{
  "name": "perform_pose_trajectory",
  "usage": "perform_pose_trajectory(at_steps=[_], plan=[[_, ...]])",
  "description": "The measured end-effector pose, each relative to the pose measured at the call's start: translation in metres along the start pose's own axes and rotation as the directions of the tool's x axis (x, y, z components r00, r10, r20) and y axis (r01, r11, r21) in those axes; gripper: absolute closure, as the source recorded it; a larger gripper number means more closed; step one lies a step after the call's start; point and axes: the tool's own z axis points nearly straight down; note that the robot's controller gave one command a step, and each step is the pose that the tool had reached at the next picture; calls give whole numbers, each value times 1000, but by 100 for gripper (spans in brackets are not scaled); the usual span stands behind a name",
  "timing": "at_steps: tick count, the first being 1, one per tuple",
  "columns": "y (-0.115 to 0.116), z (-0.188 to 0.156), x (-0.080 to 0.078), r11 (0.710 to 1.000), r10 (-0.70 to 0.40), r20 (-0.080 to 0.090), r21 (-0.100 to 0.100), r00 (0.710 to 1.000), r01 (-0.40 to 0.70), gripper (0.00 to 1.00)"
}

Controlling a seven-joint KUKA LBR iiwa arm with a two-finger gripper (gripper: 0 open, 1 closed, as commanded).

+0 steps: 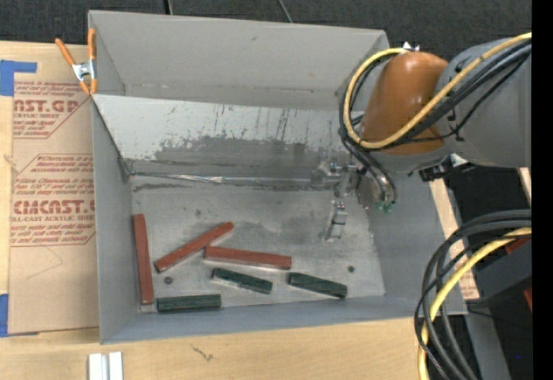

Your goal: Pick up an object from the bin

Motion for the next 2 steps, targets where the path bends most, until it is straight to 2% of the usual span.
perform_pose_trajectory(at_steps=[1,2], plan=[[-5,34,16,1000,-1,-12,1,1000,1,0],[25,40,23,998,57,-11,2,998,-57,0]])
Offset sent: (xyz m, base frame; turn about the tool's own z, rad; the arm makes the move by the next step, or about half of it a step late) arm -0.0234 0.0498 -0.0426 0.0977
